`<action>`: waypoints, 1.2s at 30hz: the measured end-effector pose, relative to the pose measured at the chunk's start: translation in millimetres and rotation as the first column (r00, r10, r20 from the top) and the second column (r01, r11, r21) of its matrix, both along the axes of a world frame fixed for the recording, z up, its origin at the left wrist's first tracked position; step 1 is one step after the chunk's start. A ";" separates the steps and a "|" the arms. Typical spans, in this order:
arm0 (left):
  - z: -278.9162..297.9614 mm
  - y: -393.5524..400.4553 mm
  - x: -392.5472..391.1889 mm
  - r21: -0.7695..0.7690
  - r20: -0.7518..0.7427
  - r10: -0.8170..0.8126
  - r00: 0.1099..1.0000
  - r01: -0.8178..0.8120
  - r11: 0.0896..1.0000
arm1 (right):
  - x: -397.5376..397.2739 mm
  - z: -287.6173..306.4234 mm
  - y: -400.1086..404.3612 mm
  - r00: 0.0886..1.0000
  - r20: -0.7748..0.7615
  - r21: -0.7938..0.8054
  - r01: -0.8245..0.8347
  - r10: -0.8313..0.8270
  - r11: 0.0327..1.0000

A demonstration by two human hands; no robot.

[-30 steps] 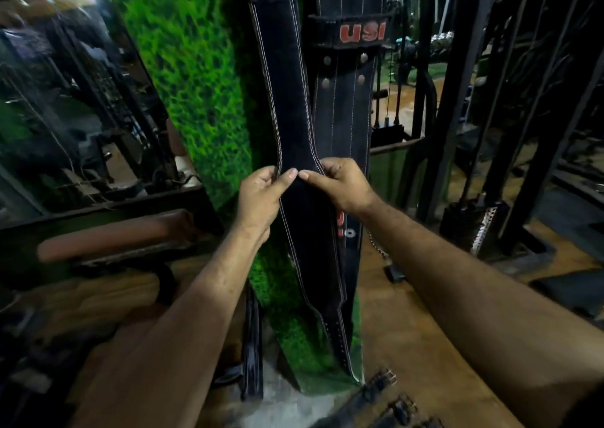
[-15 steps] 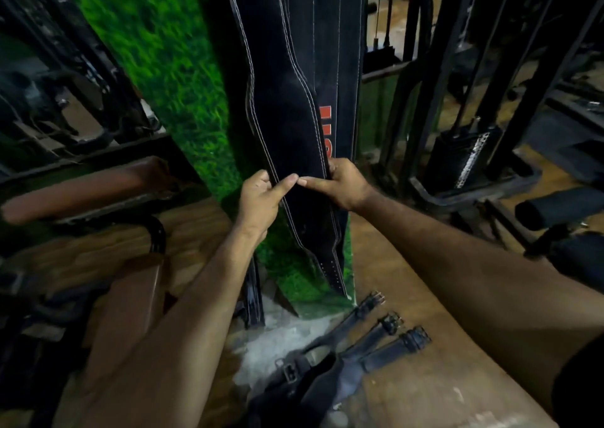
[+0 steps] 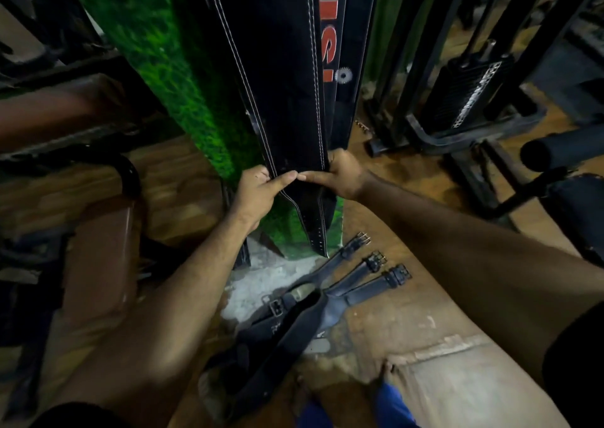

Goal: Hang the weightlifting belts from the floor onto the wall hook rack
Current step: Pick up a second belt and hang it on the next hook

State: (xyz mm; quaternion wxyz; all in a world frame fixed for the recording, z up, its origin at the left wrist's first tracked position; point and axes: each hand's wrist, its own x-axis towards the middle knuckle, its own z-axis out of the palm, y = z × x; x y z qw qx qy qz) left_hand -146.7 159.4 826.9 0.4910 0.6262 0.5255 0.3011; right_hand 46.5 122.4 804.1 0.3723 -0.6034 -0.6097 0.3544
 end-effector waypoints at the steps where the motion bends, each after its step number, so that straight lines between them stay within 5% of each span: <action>1: -7.6 -3.2 -0.4 -0.030 0.009 -0.013 1.000 0.013 0.999 | -0.9 -10.2 -3.3 1.000 0.014 -0.019 0.005 -0.005 1.000; 16: -72.7 -26.0 -15.4 -0.286 0.008 -0.051 0.999 0.051 0.957 | -27.0 -59.8 -27.4 0.980 0.195 -0.307 0.109 -0.049 0.945; 23: -121.3 -65.0 -29.8 -0.278 -0.199 -0.072 0.977 0.014 0.961 | -53.0 -102.2 -69.3 0.923 0.376 -0.455 0.110 0.079 0.884; 26: -135.5 -87.0 -42.9 -0.322 -0.283 -0.004 0.959 -0.091 0.942 | -63.6 -124.4 -95.7 0.964 0.223 -0.537 0.247 -0.147 0.807; 29: -134.5 -112.7 -55.2 -0.435 -0.243 -0.012 0.970 -0.098 0.895 | -73.3 -137.6 -117.2 0.895 0.082 -0.598 0.397 -0.439 0.696; 36: -163.5 -154.8 -83.9 -0.566 -0.204 -0.017 0.979 -0.103 0.818 | -102.8 -151.4 -156.9 0.916 -0.050 -0.762 0.223 -0.399 0.608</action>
